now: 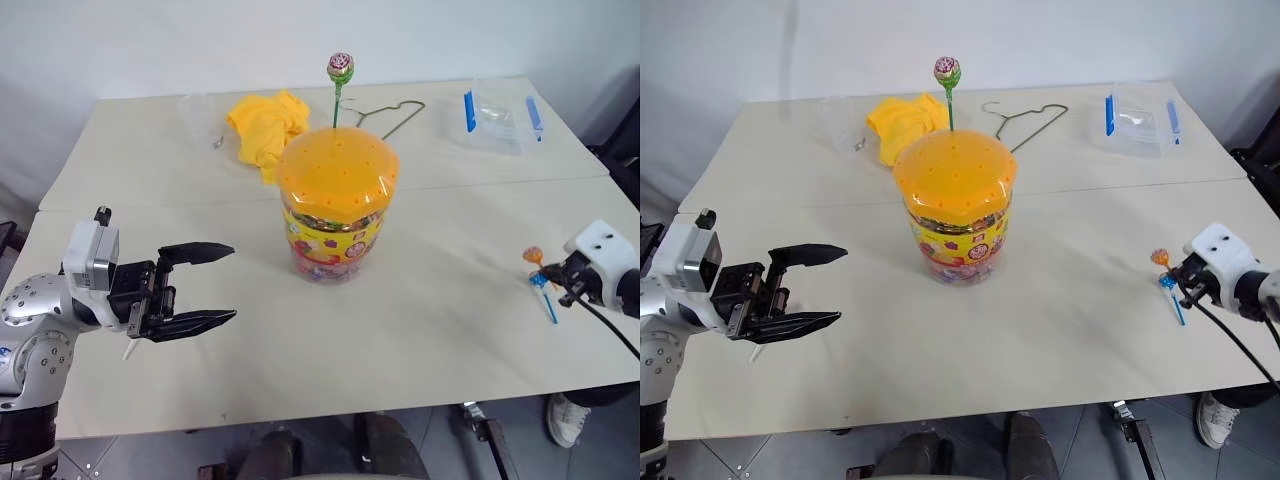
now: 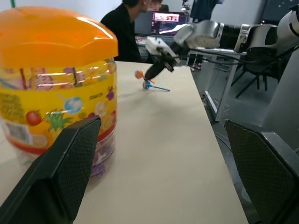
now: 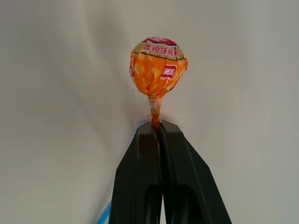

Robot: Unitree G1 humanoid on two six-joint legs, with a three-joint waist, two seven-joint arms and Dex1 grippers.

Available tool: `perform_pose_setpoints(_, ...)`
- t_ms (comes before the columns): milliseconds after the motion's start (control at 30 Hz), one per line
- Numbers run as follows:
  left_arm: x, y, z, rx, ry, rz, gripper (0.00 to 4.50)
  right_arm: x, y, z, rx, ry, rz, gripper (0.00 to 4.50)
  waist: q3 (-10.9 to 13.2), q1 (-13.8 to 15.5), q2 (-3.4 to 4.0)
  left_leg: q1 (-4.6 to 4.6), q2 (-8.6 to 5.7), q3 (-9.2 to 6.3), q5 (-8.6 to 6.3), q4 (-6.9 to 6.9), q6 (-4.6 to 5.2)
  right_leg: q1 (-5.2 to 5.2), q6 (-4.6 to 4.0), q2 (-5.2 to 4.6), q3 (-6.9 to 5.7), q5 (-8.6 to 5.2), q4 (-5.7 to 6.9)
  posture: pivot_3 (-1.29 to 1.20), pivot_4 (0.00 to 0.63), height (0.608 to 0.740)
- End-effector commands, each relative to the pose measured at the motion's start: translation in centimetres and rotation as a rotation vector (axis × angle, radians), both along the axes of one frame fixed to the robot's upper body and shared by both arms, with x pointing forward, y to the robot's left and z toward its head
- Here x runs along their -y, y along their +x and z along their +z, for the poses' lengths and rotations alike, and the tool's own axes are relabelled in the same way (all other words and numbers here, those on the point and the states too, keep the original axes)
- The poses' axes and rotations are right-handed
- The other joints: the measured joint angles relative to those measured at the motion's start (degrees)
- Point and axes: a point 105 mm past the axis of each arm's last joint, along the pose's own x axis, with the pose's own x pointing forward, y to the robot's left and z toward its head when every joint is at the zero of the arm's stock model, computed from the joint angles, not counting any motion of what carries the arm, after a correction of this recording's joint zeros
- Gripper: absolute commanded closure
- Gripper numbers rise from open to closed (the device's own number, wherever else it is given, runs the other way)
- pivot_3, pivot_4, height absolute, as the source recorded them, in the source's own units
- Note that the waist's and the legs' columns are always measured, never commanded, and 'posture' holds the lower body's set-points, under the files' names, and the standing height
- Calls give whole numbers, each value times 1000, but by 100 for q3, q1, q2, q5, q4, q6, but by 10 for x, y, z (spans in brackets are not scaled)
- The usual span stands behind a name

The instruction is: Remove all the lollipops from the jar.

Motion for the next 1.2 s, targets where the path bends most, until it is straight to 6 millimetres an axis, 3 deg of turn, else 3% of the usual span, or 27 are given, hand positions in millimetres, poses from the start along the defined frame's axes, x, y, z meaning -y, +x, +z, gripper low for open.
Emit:
perform_pose_setpoints(33, 0, 0, 3, 28, 0, -1, 0, 11, -2, -5, 27, -14, -91, 4468, 0, 13, 0, 0, -2, 1, 0, 0, 0, 0, 0, -2, 2, 0, 0, 0, 150, 740)
perform_pose_setpoints(100, 1, 0, 4, 32, 1, -1, 0, 17, -5, -9, 33, 0, -118, 4468, 0, 30, 0, 2, -5, 1, 0, 2, 1, 2, 0, -3, 3, 0, -1, 0, 150, 740)
perform_pose_setpoints(233, 1, 2, 5, 38, 0, 13, 0, 19, -8, -4, 55, 24, -114, 3477, 0, 69, 0, -3, -5, -11, -1, 3, 1, 7, 0, -4, -7, 0, -13, 0, 150, 740)
perform_pose_setpoints(367, -2, 6, 12, 52, -31, 43, 0, -1, -3, 27, 190, 99, 40, 2145, 0, 58, 1, -6, -4, -12, -1, 3, 1, 6, 1, -2, -9, 1, -18, 0, 150, 740)
perform_pose_setpoints(433, -5, 10, 20, 99, -69, 89, 0, -20, -2, 52, 281, 168, 167, 1486, 0, 49, 1, -6, -4, -12, -1, 3, 1, 6, 2, -2, -9, 1, -18, 0, 150, 740)
perform_pose_setpoints(667, -27, 14, 40, 97, -260, 230, 0, -118, 12, 150, 525, 478, 580, 1486, 2, -42, 6, -1, 13, -10, -4, 3, -6, 5, 2, 7, -12, 1, -17, 0, 150, 740)
perform_pose_setpoints(767, -37, 15, 46, 86, -331, 276, 0, -160, 22, 179, 567, 589, 680, 1486, 2, -35, 5, -4, 19, -16, -7, 5, -11, 5, 0, 10, -18, 1, -21, 0, 150, 740)
perform_pose_setpoints(1000, -41, 13, 44, 70, -360, 307, 0, -235, 44, 201, 484, 703, 777, 1486, 3, 75, 4, -32, 3, -46, -10, 19, -9, -4, -3, -2, -46, 1, -5, 0, 150, 740)
perform_pose_setpoints(1200, -41, 10, 41, 67, -355, 311, 0, -268, 55, 206, 452, 720, 782, 1486, 3, 12, 4, -33, -10, -49, -10, 20, -4, -5, -3, -9, -48, 1, 3, 0, 150, 740)
